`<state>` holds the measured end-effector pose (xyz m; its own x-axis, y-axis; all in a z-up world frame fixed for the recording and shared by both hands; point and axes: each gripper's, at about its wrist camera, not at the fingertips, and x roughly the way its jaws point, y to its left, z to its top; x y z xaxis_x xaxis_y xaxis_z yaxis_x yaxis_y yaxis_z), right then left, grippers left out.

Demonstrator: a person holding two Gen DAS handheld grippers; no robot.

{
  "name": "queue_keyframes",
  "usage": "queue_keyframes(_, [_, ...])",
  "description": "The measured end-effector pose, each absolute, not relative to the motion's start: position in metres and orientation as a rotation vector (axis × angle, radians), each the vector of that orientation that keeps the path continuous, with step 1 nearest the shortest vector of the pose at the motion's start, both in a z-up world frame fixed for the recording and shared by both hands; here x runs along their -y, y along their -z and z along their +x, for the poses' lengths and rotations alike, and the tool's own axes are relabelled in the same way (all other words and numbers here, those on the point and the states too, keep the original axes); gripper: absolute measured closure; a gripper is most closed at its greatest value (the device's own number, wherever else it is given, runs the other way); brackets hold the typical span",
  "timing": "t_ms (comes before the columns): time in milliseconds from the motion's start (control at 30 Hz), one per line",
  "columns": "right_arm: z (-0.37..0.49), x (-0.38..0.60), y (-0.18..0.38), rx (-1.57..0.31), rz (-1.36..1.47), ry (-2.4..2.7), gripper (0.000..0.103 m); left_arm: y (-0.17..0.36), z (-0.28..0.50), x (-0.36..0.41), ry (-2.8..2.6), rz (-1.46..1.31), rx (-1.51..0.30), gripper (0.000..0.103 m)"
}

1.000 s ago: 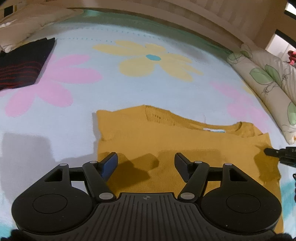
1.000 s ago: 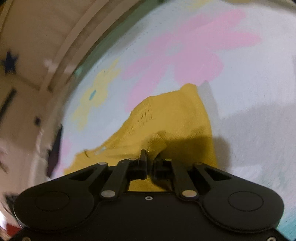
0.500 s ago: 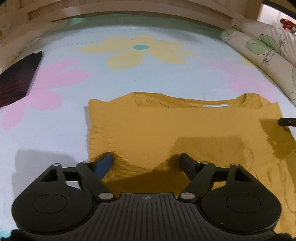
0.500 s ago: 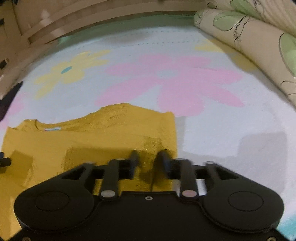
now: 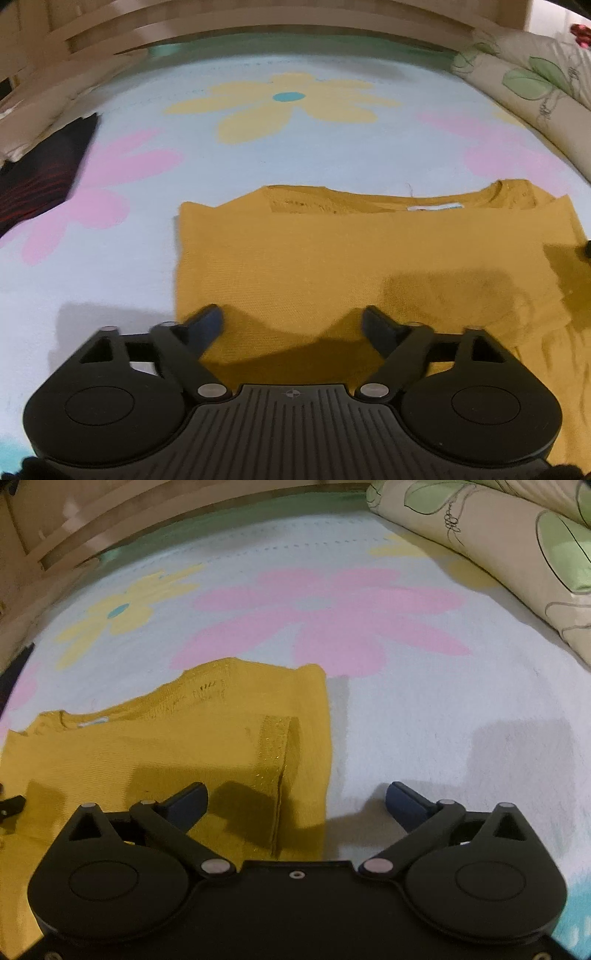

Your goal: Fold small clothes

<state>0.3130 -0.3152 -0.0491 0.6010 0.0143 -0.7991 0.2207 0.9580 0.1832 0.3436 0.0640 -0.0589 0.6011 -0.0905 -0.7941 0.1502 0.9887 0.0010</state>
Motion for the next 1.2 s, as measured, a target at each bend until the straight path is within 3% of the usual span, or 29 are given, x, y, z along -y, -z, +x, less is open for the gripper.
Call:
queue_keyframes(367, [0.227, 0.295, -0.049, -0.719, 0.250, 0.047, 0.000, -0.024, 0.265, -0.083, 0.111, 0.003, -0.790, 0.031])
queue_keyframes(533, [0.168, 0.273, -0.061, -0.684, 0.244, -0.021, 0.000, -0.049, 0.214, -0.095, 0.118, -0.049, -0.746, 0.031])
queue_keyframes(1200, [0.037, 0.245, 0.015, -1.020, 0.292, -0.065, 0.000, 0.028, 0.085, -0.129, 0.130, -0.099, -1.043, 0.031])
